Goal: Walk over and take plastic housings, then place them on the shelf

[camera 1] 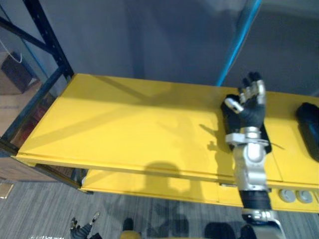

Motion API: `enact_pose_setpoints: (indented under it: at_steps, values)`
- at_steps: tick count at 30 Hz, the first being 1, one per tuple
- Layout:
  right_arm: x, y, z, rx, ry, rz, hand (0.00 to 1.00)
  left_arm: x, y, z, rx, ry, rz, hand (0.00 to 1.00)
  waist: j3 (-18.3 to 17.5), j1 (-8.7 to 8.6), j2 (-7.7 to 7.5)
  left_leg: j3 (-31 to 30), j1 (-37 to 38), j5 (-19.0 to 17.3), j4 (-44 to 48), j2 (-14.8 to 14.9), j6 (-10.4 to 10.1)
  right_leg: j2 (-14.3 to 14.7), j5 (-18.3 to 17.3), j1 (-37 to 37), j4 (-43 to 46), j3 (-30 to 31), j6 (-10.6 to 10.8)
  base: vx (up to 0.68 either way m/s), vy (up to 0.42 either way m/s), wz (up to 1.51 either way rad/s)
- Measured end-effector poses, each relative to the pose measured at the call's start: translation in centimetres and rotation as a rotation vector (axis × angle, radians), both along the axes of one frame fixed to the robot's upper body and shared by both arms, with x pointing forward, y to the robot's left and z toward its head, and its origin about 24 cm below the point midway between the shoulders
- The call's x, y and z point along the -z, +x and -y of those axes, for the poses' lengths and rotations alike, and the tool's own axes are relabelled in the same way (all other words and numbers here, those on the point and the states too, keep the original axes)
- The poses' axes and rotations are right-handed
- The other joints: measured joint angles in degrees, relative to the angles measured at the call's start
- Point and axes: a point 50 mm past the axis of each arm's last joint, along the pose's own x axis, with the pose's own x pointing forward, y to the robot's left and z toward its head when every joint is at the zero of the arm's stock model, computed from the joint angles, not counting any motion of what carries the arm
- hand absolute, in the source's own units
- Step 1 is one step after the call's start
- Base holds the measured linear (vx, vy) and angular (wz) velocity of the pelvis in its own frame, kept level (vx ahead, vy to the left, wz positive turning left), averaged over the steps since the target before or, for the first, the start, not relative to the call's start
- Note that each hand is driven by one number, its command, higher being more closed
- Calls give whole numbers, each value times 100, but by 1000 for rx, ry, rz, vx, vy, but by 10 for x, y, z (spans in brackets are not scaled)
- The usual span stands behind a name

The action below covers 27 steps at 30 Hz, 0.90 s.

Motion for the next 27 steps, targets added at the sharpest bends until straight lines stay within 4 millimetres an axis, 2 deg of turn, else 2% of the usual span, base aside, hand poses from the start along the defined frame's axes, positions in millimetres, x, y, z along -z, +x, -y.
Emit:
enact_pose_setpoints:
  at_steps: [2,3,5,6,9,10,11,12,13,14,16,17,20,23,26,27]
  values:
    - [-14,-23,23,118,-12,85,0,8,-10,3,-47,-50,-29,0,-129,-67,57,154,2,16,-2,126,-28,115,2,-109,15,157,-56,-86,-54,-31]
    - [-15,-30,30,152,-11,103,0,9,-12,4,-61,-65,-35,0,-153,-86,69,186,14,16,-2,155,-29,137,4,-119,13,184,-67,-72,-55,-33]
    - [-11,-54,56,290,-7,109,0,15,-22,6,-75,-98,-76,0,-296,-248,117,310,17,22,-2,253,-44,223,16,-211,-3,275,-113,-58,-42,-30]
    - [-8,-59,63,324,-2,99,0,16,-25,7,-77,-105,-87,0,-328,-287,117,364,21,23,-2,271,-46,242,20,-238,-17,327,-126,-42,-24,-37]
    - [17,-85,92,439,50,4,0,20,-30,8,-95,-124,-114,0,-444,-425,126,575,36,25,-2,316,-50,284,88,-365,-50,529,-148,-33,-4,-34]
    - [29,-91,99,468,81,-42,0,20,-29,8,-94,-128,-116,0,-466,-511,102,593,35,25,-2,313,-50,281,116,-379,-49,547,-117,-5,16,-24]
    - [54,-101,107,506,159,-121,0,21,-27,8,-91,-135,-116,0,-485,-558,71,710,100,24,-2,317,-51,283,143,-401,-45,661,-115,-10,16,-31]
    - [65,-104,109,513,201,-150,0,21,-26,9,-90,-139,-116,0,-487,-566,56,765,136,21,-1,321,-53,286,163,-402,-50,719,-115,-39,16,-40]
    - [89,-111,106,527,274,-216,0,22,-24,11,-87,-149,-117,0,-499,-629,37,846,152,12,-1,320,-58,287,186,-405,-67,803,-112,-44,7,-30]
    - [100,-115,104,533,306,-248,0,22,-23,12,-84,-156,-118,0,-498,-654,33,882,183,7,-2,319,-58,285,203,-403,-76,822,-115,-45,14,-29]
    - [141,-133,88,544,444,-356,0,25,-22,19,-82,-191,-130,0,-493,-675,34,1051,284,-23,-2,319,-46,282,265,-383,-116,961,-103,-12,17,-33]
    - [149,-135,83,541,467,-380,0,26,-23,21,-85,-200,-135,0,-488,-676,42,1100,323,-35,-2,320,-53,279,274,-373,-125,997,-98,-17,13,-30]
    - [184,-141,47,487,579,-502,0,31,-29,39,-88,-276,-161,0,-471,-671,49,1237,501,-125,-2,328,-42,252,284,-277,-129,1107,-87,-22,8,-19]
    - [192,-132,25,418,596,-543,0,33,-30,44,-83,-299,-171,0,-463,-653,51,1387,514,-137,-2,350,-48,240,283,-275,-154,1107,-90,-5,-2,-4]
    - [190,-128,20,403,528,-567,0,33,-31,46,-78,-306,-174,0,-466,-594,51,1514,515,-136,-2,331,-46,183,289,-245,-196,1071,-78,20,11,7]
    - [189,-126,18,402,482,-580,100,34,-32,47,-75,-307,-180,0,-463,-568,45,1505,514,-137,-2,318,-43,158,302,-212,-225,1044,-56,46,17,10]
